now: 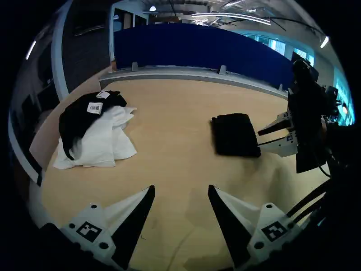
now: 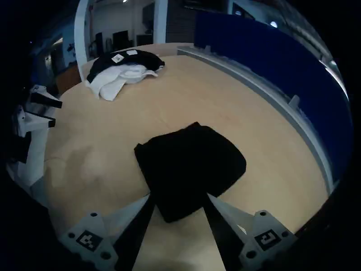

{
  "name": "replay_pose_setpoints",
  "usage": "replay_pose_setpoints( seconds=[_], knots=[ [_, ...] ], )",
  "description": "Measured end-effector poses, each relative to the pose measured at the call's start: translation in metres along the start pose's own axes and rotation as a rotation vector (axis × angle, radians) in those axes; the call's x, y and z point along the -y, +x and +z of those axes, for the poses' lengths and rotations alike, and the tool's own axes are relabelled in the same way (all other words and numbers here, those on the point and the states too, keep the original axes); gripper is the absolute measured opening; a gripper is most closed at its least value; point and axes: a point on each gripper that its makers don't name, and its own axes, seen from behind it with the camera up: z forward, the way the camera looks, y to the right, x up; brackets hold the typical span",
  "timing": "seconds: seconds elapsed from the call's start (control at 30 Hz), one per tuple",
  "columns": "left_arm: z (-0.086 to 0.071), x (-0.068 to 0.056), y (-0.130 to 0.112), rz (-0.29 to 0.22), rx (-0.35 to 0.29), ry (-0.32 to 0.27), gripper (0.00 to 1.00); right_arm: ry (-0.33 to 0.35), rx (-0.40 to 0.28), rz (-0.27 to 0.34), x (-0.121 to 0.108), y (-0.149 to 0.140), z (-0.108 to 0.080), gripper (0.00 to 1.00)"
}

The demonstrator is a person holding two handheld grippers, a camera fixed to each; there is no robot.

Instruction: Fold towel

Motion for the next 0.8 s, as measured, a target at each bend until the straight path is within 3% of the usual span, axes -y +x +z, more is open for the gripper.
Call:
replay_pose_setpoints(
  seconds=[0.2, 0.8],
  knots=[
    [0.0, -0.003, 0.001, 0.009, 0.001, -0.006, 0.87, -0.02, 0.007, 0.046, -0.002, -0.01, -0.003, 0.77],
    [0.001, -0.004, -0.003, 0.005, 0.001, -0.012, 0.87, -0.025, 0.04, 0.075, 0.013, -0.04, 0.004, 0.77]
  ],
)
